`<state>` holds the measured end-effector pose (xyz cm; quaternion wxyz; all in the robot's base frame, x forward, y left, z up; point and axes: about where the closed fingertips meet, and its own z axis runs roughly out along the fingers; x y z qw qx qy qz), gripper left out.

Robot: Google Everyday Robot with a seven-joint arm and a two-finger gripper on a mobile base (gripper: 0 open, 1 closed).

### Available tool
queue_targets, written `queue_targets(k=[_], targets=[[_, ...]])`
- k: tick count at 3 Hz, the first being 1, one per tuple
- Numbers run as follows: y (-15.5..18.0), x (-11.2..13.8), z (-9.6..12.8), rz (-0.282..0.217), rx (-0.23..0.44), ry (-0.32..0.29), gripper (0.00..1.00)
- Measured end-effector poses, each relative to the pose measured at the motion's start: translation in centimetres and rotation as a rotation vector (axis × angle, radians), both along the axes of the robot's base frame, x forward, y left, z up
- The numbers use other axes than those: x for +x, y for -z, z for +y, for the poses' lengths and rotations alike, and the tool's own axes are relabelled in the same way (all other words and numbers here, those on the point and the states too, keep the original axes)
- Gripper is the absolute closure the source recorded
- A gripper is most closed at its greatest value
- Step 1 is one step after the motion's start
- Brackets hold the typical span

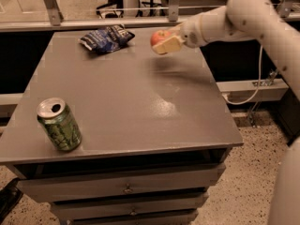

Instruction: Move apple near blue chip bag

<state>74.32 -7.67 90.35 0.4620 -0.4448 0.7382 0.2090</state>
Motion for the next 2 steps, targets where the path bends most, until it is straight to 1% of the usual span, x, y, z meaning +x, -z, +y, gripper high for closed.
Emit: queue_targets(k=[1,2], targets=[[0.2,2.2,4.3,-0.019,0.000,-0.028,1.00],[1.6,5.0,9.4,-0.021,0.019,-0.048,1.00]])
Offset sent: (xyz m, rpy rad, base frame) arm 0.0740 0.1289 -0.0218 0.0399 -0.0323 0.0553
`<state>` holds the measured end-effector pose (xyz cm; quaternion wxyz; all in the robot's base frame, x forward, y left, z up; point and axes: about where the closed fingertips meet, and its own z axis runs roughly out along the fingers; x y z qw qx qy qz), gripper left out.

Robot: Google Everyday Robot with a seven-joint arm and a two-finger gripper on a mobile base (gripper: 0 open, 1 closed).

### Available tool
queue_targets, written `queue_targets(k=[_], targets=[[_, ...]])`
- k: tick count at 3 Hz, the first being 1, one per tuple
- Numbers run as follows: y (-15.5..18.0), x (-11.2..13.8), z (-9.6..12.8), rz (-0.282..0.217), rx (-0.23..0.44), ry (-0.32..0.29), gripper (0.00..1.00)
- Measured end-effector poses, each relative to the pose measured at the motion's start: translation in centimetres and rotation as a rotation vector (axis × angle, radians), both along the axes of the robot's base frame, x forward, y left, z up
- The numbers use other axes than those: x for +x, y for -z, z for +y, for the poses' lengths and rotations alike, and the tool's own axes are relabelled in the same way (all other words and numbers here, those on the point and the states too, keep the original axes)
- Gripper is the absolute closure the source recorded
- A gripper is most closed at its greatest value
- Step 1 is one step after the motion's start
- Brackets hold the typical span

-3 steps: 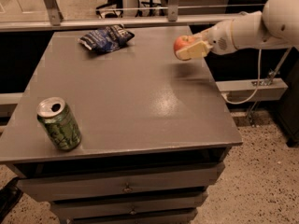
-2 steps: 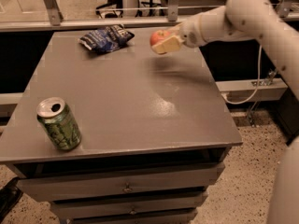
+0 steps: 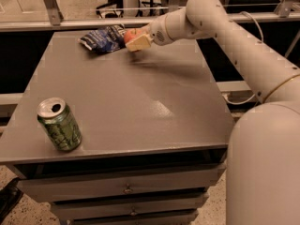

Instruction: Move apple near blue chip bag

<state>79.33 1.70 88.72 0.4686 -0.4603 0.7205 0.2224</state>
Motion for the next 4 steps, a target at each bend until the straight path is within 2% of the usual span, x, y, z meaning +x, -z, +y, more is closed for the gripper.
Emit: queue_targets(k=[1,2,3,4], targets=[[1.4,1.6,2.9,0.006,0.003,-0.010,0.97],[1.8,2.5,4.6,0.001,0.011,-0.018,0.67],[2.0,2.9,5.1,-0.001,0.011,-0.019,0.43],[2.3,3.0,5.0,-0.003,0.004,-0.017,0.12]])
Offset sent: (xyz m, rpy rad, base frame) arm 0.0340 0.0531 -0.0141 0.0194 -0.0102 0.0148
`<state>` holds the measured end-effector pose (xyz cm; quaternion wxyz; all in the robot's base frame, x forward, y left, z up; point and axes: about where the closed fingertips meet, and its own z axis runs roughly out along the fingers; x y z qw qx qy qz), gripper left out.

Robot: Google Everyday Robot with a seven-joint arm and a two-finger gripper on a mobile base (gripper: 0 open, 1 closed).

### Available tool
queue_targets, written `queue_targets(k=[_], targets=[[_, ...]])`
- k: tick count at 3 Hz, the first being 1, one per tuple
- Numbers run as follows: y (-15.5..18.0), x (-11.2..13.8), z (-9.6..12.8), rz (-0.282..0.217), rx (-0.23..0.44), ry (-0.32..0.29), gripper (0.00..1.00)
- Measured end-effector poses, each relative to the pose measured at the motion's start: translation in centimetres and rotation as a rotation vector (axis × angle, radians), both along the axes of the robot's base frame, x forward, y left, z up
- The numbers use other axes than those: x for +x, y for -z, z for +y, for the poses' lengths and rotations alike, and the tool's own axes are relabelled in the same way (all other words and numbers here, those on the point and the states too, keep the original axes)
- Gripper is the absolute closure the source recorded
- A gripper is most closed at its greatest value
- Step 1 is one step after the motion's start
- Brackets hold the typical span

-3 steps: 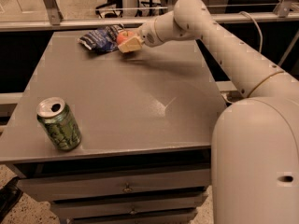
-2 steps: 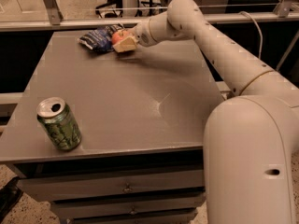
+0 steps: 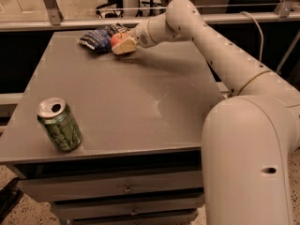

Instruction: Move apple near blue chip bag

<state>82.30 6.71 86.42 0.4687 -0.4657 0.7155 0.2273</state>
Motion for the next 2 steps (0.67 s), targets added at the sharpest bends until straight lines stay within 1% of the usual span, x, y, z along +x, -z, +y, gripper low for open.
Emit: queue_targets(k=[1,2], targets=[[0.1,0.0,-0.2,-0.001,-0.003,0.001,0.00],[-0.9,-1.0,-2.6,-0.007,0.023,0.005,0.00]])
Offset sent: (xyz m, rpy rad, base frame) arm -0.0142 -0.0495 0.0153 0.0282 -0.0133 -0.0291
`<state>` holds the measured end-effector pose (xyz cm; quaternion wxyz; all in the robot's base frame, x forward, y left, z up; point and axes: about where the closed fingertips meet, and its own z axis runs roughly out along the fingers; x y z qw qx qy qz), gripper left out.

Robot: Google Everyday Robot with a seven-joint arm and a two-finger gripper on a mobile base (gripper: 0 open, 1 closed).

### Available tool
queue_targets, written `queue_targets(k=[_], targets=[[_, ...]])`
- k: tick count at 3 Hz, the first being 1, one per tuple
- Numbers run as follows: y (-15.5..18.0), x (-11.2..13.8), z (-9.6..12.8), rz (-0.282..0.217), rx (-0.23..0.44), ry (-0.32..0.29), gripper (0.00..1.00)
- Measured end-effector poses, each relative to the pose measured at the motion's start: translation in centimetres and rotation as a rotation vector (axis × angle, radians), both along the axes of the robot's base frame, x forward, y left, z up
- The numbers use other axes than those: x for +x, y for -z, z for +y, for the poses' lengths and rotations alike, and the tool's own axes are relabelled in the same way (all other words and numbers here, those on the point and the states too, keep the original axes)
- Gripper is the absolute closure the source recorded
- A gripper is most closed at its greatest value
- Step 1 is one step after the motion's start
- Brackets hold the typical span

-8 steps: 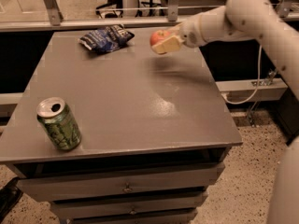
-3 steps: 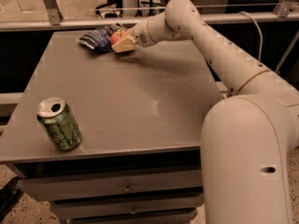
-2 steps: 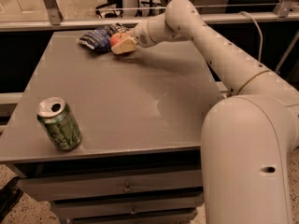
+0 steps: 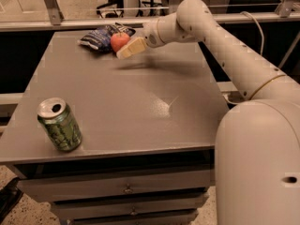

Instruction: Move apple near blue chip bag

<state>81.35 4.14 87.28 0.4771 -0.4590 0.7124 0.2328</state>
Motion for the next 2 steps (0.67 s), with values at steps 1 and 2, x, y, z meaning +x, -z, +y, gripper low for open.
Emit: queue_targets(k=[1,2], targets=[[-2.2,-1.6,-5.9,-0.033,0.065,0.015,0.00],[-4.7,-4.2,-16.9,-0.063,0.179,0.096,0.00]])
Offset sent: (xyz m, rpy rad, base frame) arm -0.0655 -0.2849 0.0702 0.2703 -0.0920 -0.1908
